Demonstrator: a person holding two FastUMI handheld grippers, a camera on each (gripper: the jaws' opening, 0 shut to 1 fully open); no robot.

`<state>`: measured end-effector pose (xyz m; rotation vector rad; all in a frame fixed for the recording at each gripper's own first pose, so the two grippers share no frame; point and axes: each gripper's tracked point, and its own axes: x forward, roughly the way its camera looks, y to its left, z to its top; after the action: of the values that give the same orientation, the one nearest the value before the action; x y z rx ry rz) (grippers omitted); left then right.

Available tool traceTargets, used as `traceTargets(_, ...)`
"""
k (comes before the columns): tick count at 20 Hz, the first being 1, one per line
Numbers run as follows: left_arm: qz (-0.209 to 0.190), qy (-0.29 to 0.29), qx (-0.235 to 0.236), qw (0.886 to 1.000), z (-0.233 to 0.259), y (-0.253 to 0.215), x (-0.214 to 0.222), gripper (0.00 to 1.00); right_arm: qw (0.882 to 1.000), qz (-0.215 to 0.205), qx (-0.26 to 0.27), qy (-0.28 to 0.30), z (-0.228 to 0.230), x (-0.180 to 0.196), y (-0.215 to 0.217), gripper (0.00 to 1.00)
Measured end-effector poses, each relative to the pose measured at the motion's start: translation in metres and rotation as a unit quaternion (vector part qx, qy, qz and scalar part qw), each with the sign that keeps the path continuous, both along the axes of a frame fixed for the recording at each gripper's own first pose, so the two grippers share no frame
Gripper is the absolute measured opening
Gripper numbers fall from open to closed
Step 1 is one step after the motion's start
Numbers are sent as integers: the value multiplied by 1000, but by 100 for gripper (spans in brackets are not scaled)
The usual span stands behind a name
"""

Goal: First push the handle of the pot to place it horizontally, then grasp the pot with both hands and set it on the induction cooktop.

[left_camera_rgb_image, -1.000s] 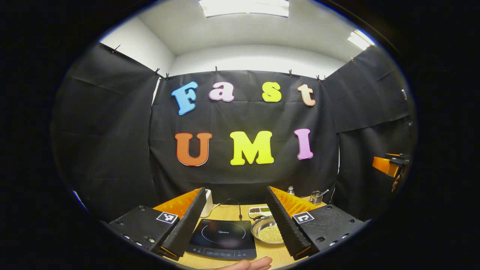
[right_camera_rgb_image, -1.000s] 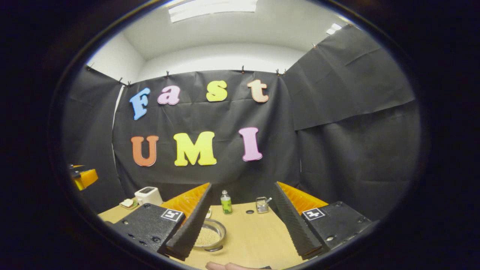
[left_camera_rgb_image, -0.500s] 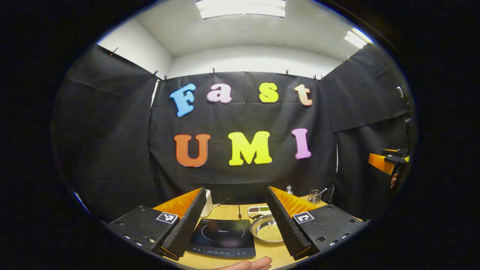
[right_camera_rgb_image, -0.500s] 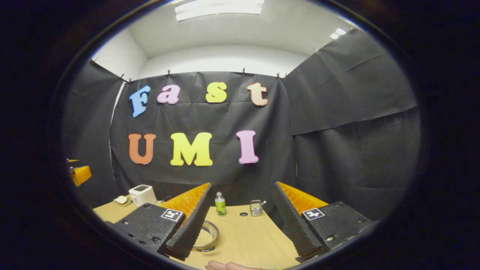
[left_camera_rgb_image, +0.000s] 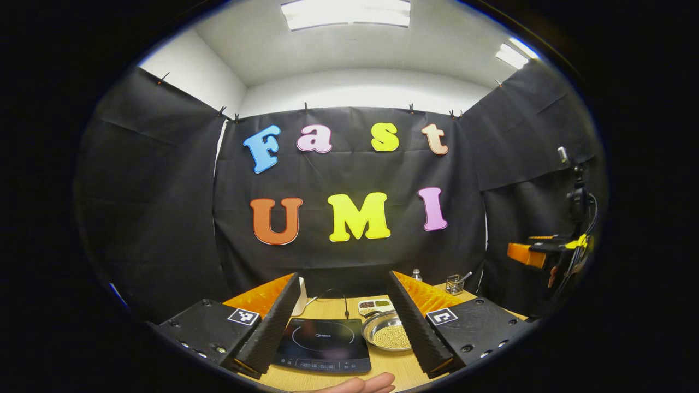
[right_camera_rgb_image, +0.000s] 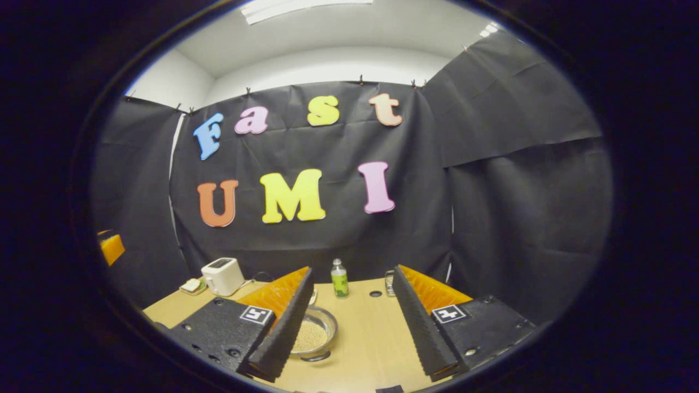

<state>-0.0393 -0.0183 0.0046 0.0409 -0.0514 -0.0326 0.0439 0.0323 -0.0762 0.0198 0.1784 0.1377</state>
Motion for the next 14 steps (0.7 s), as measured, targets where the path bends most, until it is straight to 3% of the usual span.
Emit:
traceTargets(1,2,-2,1,1000,-1,1,-1,95,1000,16,-1,11,-12,5,8,75)
traceTargets(2,3,-3,3,1000,0,2,-3,85,999,30,-9,26,-26,10,16,71)
traceTargets(3,2,-5,6,1000,0,1,-5,95,998,42,-14,49,-47,15,24,71)
traceTargets(6,-3,-10,8,1000,2,0,-11,95,990,84,-18,115,-95,21,53,52)
traceTargets(9,-8,-10,1,1000,0,1,-13,95,982,107,-36,152,-137,23,70,3)
traceTargets(10,-9,-10,-2,1000,-2,1,-14,95,978,116,-36,167,-150,23,78,0)
traceTargets(14,-5,-2,-2,1000,-10,12,-13,95,968,129,-54,208,-194,21,95,4)
